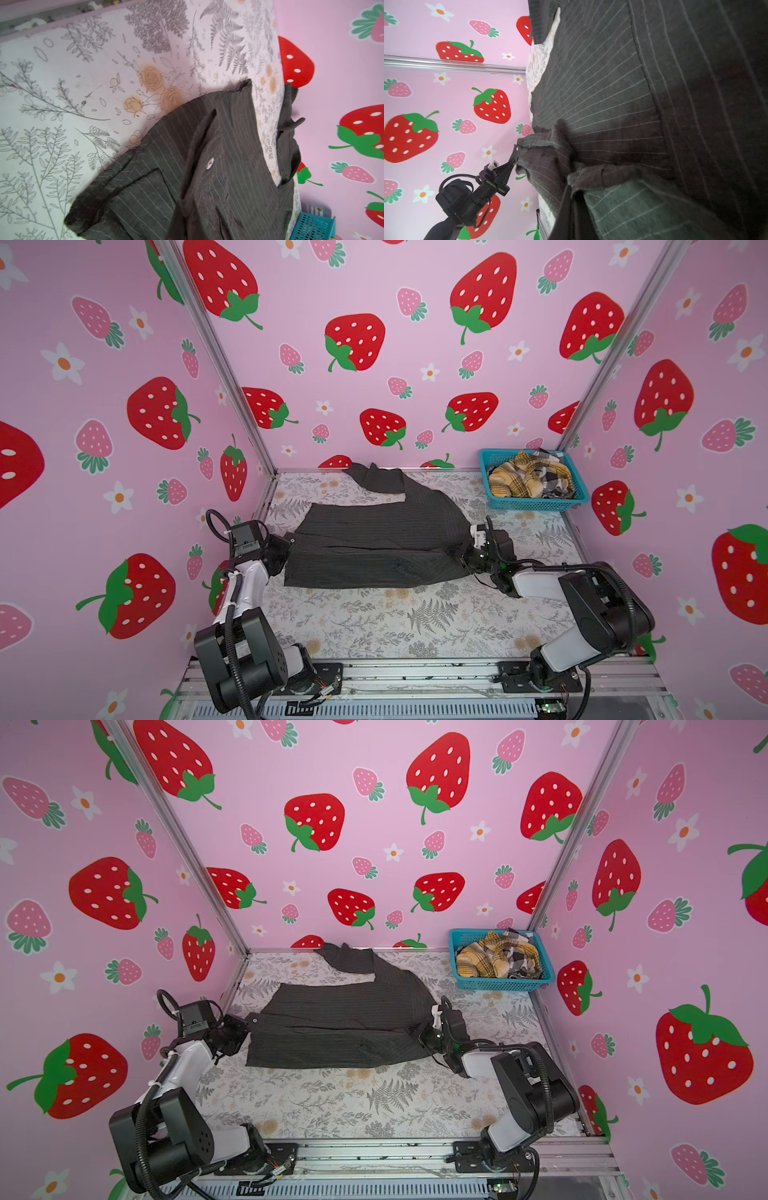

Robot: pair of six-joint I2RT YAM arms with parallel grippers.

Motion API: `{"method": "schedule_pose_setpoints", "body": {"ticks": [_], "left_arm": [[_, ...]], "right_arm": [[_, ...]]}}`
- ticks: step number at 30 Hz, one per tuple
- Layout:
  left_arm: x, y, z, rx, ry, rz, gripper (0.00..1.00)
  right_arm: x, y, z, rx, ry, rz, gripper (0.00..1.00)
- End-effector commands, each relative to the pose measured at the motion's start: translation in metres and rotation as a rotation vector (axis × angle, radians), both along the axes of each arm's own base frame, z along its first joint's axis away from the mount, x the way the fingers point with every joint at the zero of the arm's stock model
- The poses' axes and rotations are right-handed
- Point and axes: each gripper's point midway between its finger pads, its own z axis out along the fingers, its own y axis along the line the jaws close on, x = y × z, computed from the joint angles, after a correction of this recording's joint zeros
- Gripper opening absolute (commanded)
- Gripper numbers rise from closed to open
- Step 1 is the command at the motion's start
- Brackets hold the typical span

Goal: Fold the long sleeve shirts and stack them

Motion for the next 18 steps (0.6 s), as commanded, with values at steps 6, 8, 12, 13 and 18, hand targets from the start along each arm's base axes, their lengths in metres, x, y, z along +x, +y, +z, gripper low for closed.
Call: {"method": "schedule_pose_setpoints", "body": {"ticks": [6,8,12,13,18], "left_arm": [[-0.04,0.006,-0.05,-0.012,0.149,0.067,0.0],[-0.046,0.009,-0.042,0.02,0.14,0.086,0.0],[-0.054,0.012,-0.032,0.055,0.133,0.106,0.0],[-0.052,0.011,-0.031,0.047,0.126,0.1,0.0],[-0.044,0.01,-0.028,0.01,0.137,0.083,0.0]], "right_arm": [[-0.043,-0.019,-0.057,-0.105,0.141,0.016,0.0],[-0.046,-0.02,-0.057,-0.112,0.135,0.019,0.0],[-0.045,-0.022,-0.055,-0.122,0.127,0.017,0.0],[-0.043,-0.02,-0.052,-0.121,0.12,0.019,0.0],[-0.03,-0.014,-0.029,-0.106,0.07,0.021,0.0]]}}
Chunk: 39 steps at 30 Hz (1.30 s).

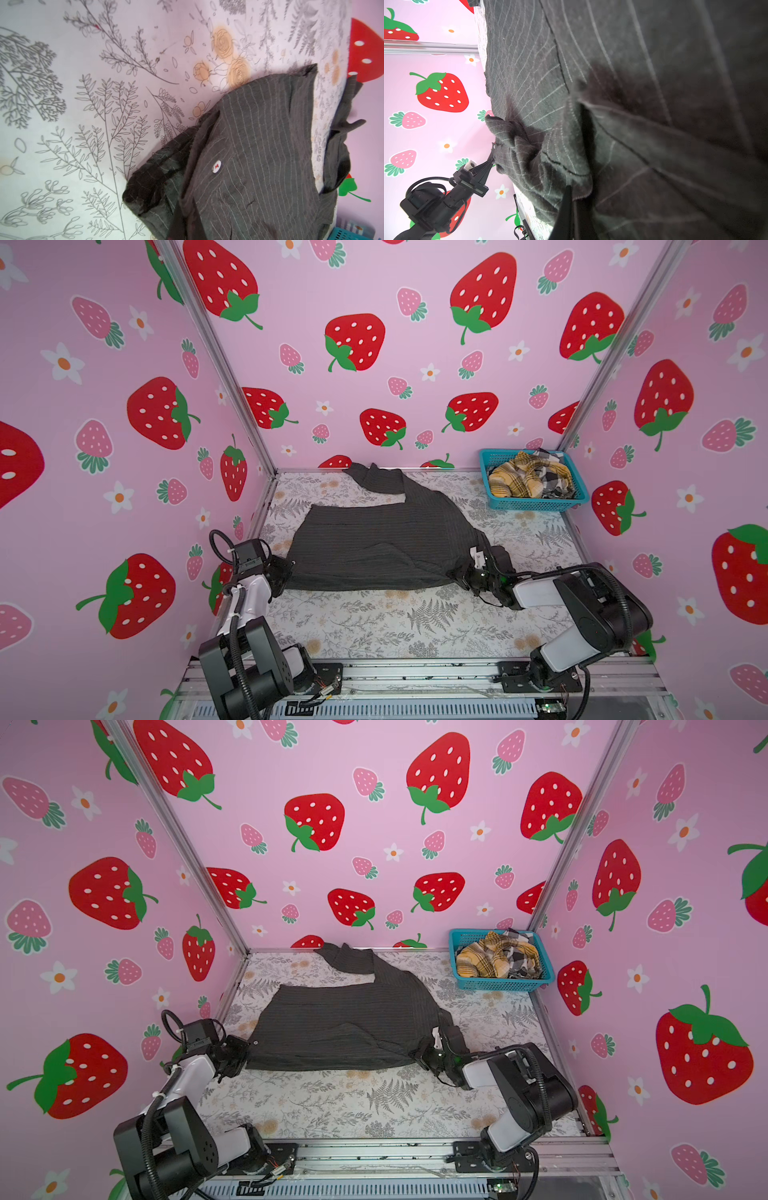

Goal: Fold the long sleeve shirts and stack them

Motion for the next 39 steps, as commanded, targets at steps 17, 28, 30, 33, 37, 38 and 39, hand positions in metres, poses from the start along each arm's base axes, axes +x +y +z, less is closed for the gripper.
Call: {"method": "schedule_pose_setpoints", "body": {"ticks": [17,28,30,33,37,38,39], "left_arm": [[-0.021,0.009,-0.015,0.001,0.148,0.055,0.48],[0.012,0.001,0.072,0.072,0.026,0.025,0.55],[0.038,-0.018,0.063,0.035,0.004,-0.022,0.46],[0.067,-0.042,0.04,0.008,0.023,-0.082,0.31],[0.076,-0.057,0.003,-0.066,0.077,-0.079,0.17],[0.073,-0.057,-0.005,-0.07,0.094,-0.064,0.14],[0.068,-0.056,-0.013,-0.072,0.108,-0.052,0.11]], "right_arm": [[-0.022,-0.01,-0.002,-0.192,-0.01,0.109,0.58],[0.033,-0.059,0.065,-0.53,-0.199,0.065,0.54],[0.05,-0.048,0.059,-0.512,-0.198,0.075,0.52],[0.074,-0.037,0.05,-0.499,-0.21,0.064,0.45],[0.082,-0.031,0.024,-0.501,-0.177,0.08,0.41],[0.079,-0.032,0.014,-0.509,-0.153,0.086,0.4],[0.075,-0.036,0.005,-0.523,-0.133,0.089,0.4]]}}
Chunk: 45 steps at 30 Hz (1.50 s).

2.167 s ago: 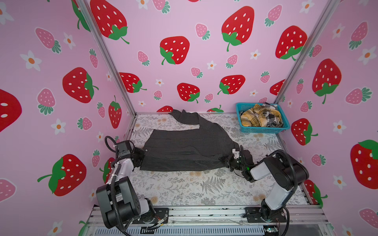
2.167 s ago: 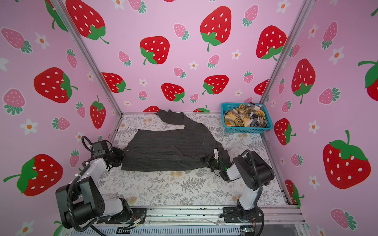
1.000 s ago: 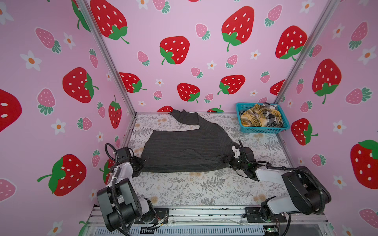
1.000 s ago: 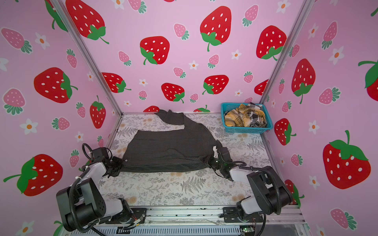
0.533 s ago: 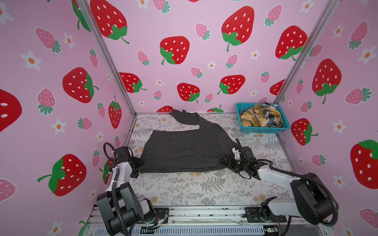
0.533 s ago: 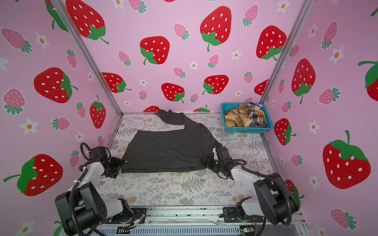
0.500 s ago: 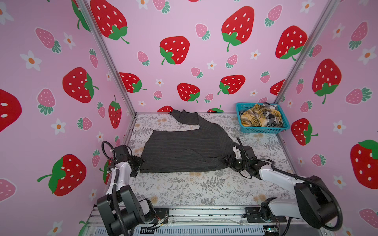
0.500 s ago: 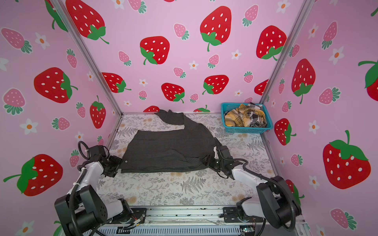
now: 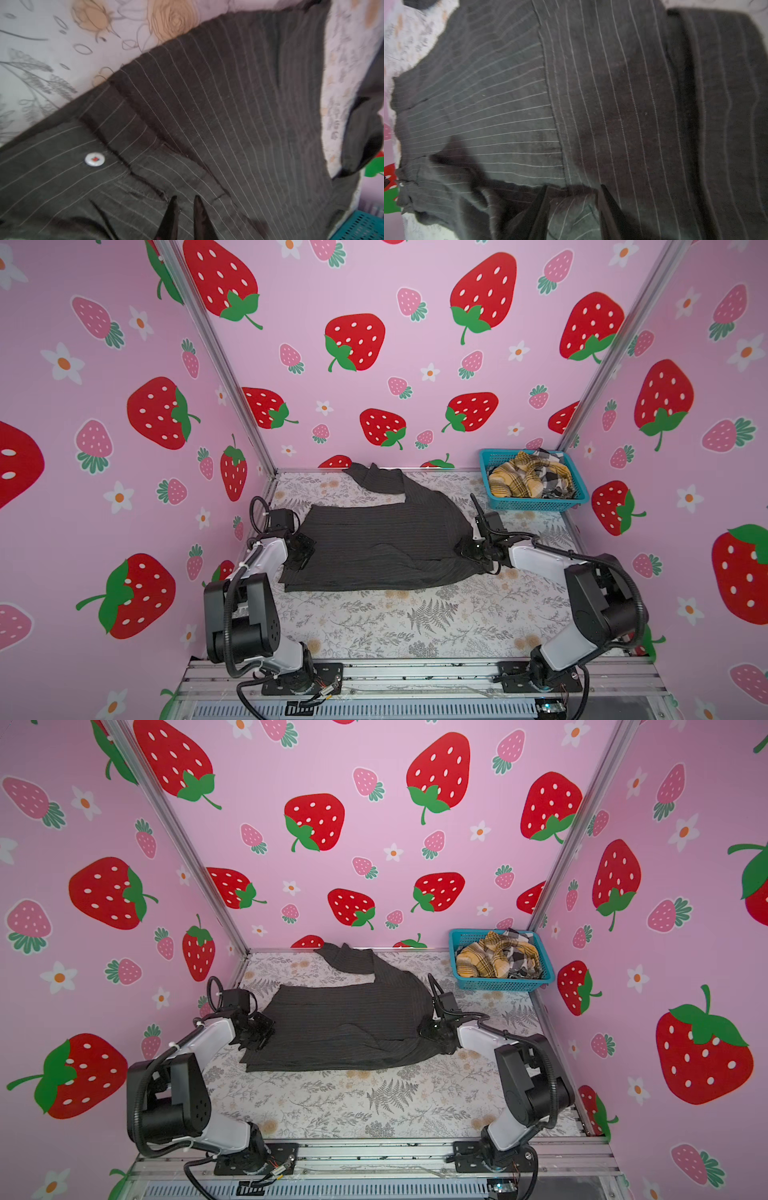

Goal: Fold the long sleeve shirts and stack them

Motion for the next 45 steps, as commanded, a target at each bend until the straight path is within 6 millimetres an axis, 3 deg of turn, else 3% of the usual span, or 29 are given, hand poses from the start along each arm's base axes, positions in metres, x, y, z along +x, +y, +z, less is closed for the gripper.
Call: {"method": "schedule_pose_setpoints", "body": {"ticks": [1,5,8,14,19,20,22,24,27,30,33,37,41,45], "left_arm": [[-0.003,0.004,-0.012,-0.011,-0.003,0.071,0.1],[-0.035,0.013,-0.034,0.03,0.085,0.096,0.0],[-0.07,0.024,-0.043,0.044,0.147,0.147,0.0],[-0.13,0.048,-0.035,0.089,0.175,0.24,0.0],[-0.131,0.033,-0.029,0.034,0.115,0.211,0.0],[-0.123,0.032,-0.025,0.024,0.084,0.201,0.03],[-0.1,0.033,-0.01,0.018,0.031,0.16,0.24],[-0.064,0.034,0.015,0.025,-0.032,0.079,0.42],[-0.008,0.036,0.056,0.096,-0.083,-0.059,0.55],[0.041,0.037,0.086,0.209,-0.107,-0.168,0.62],[0.088,0.031,0.096,0.257,-0.141,-0.26,0.65],[0.134,0.029,0.076,0.222,-0.101,-0.346,0.65],[0.162,0.032,0.054,0.23,-0.06,-0.409,0.67],[0.177,0.031,0.026,0.221,-0.003,-0.462,0.67]], "right_arm": [[-0.002,-0.005,-0.012,-0.019,0.007,-0.002,0.4],[-0.034,-0.026,-0.035,-0.071,0.079,-0.03,0.4],[-0.061,-0.041,-0.05,-0.101,0.147,-0.037,0.39],[-0.088,-0.057,-0.054,-0.129,0.206,-0.045,0.39],[-0.079,-0.043,-0.038,-0.085,0.166,0.026,0.44],[-0.07,-0.035,-0.025,-0.062,0.129,0.058,0.48],[-0.049,-0.019,0.006,-0.016,0.039,0.11,0.58],[-0.023,-0.011,0.044,-0.022,-0.059,0.131,0.67],[0.021,-0.006,0.089,-0.096,-0.197,0.157,0.82],[0.066,0.0,0.105,-0.195,-0.274,0.197,0.91],[0.112,0.007,0.089,-0.311,-0.272,0.243,0.94],[0.159,0.024,0.072,-0.338,-0.273,0.297,0.95],[0.188,0.023,0.05,-0.367,-0.248,0.307,0.95],[0.197,0.017,0.025,-0.344,-0.199,0.307,0.92]]}}
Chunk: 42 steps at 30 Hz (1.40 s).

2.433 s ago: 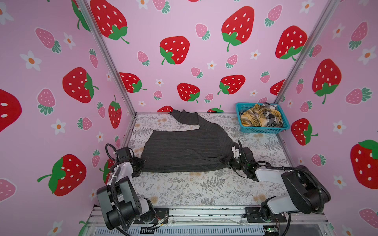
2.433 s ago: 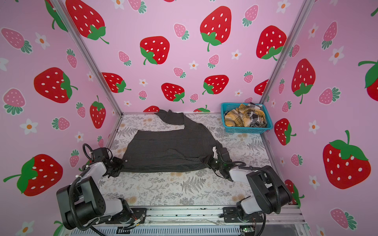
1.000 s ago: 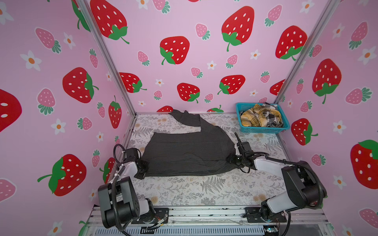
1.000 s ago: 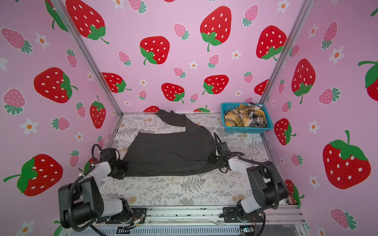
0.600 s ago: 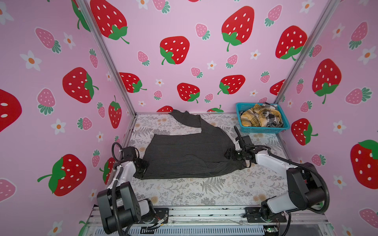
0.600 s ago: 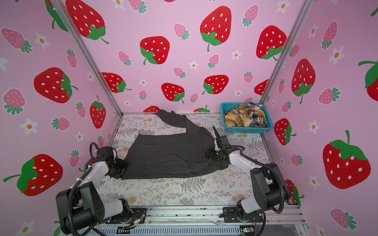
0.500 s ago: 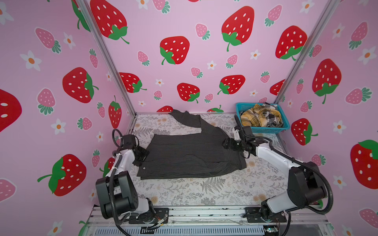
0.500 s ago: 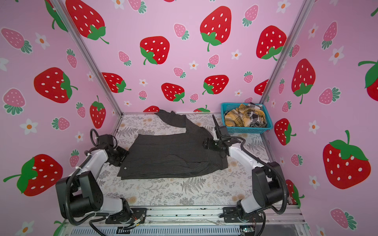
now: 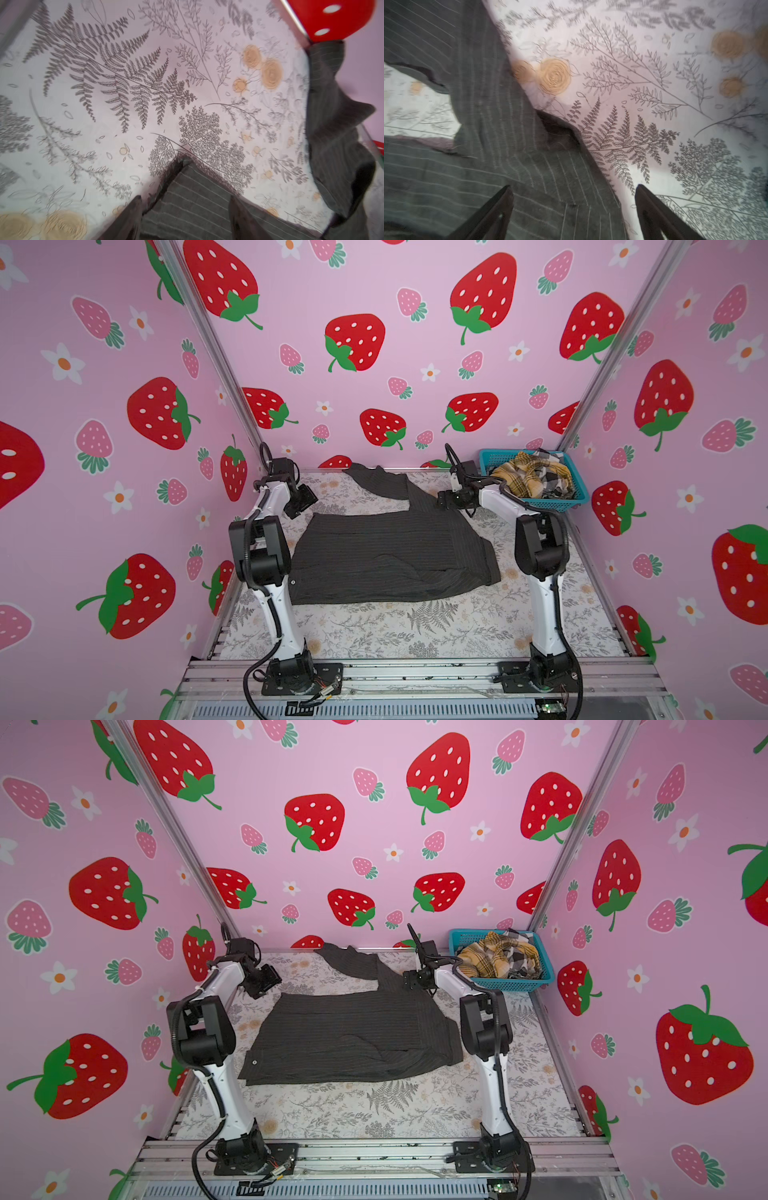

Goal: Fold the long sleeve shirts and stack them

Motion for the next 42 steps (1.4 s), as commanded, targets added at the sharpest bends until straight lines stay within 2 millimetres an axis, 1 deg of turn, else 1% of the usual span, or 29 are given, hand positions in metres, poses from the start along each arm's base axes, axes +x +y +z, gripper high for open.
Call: {"method": "schedule_pose_setpoints", "body": {"ticks": [1,4,6,10,15,17,20,22,23,24,27,29,31,34,36,39,41,42], "left_arm": [[0.0,-0.005,-0.007,0.017,0.065,-0.078,0.67],[0.005,-0.011,-0.028,0.016,0.101,-0.108,0.66],[0.008,-0.02,-0.036,-0.017,0.106,-0.129,0.62],[0.013,-0.026,-0.045,-0.023,0.108,-0.141,0.55],[0.017,-0.027,-0.053,-0.028,0.122,-0.152,0.37],[0.017,-0.026,-0.057,-0.02,0.134,-0.154,0.31],[0.015,-0.024,-0.063,-0.012,0.151,-0.154,0.13],[0.014,-0.023,-0.065,-0.005,0.159,-0.152,0.09],[0.014,-0.023,-0.065,-0.003,0.158,-0.151,0.03],[0.014,-0.022,-0.065,-0.002,0.156,-0.15,0.0],[0.016,-0.022,-0.063,0.001,0.145,-0.149,0.0],[0.017,-0.022,-0.06,0.003,0.139,-0.149,0.0],[0.017,-0.022,-0.053,0.004,0.125,-0.148,0.0],[0.021,-0.023,-0.032,0.005,0.061,-0.129,0.0],[0.02,-0.022,-0.012,0.007,0.009,-0.102,0.0],[0.015,-0.023,0.017,-0.001,-0.088,-0.054,0.0],[0.009,-0.023,0.028,-0.01,-0.139,-0.021,0.0],[0.005,-0.023,0.032,-0.014,-0.157,-0.008,0.0]], "right_arm": [[0.005,-0.012,0.003,-0.013,0.021,0.018,0.91],[0.001,-0.008,-0.013,0.023,0.069,0.034,0.9],[0.001,-0.008,-0.02,0.017,0.082,0.032,0.88],[0.004,-0.011,-0.028,-0.003,0.09,0.028,0.86],[0.004,-0.009,-0.043,-0.022,0.127,0.051,0.87],[0.006,-0.011,-0.049,-0.033,0.138,0.049,0.84],[0.008,-0.012,-0.053,-0.041,0.146,0.044,0.75],[0.009,-0.012,-0.052,-0.036,0.142,0.039,0.66],[0.01,-0.013,-0.052,-0.033,0.14,0.037,0.59],[0.011,-0.012,-0.051,-0.028,0.137,0.039,0.53],[0.014,-0.01,-0.049,-0.021,0.125,0.043,0.32],[0.017,-0.009,-0.043,-0.018,0.111,0.044,0.21],[0.019,-0.006,-0.036,-0.004,0.097,0.054,0.11],[0.025,0.0,-0.01,0.029,0.039,0.064,0.0],[0.026,0.005,0.012,0.057,0.001,0.068,0.0],[0.018,0.007,0.046,0.099,-0.06,0.065,0.0],[0.011,0.005,0.064,0.133,-0.105,0.046,0.0],[0.005,0.003,0.067,0.144,-0.112,0.039,0.0]]}}
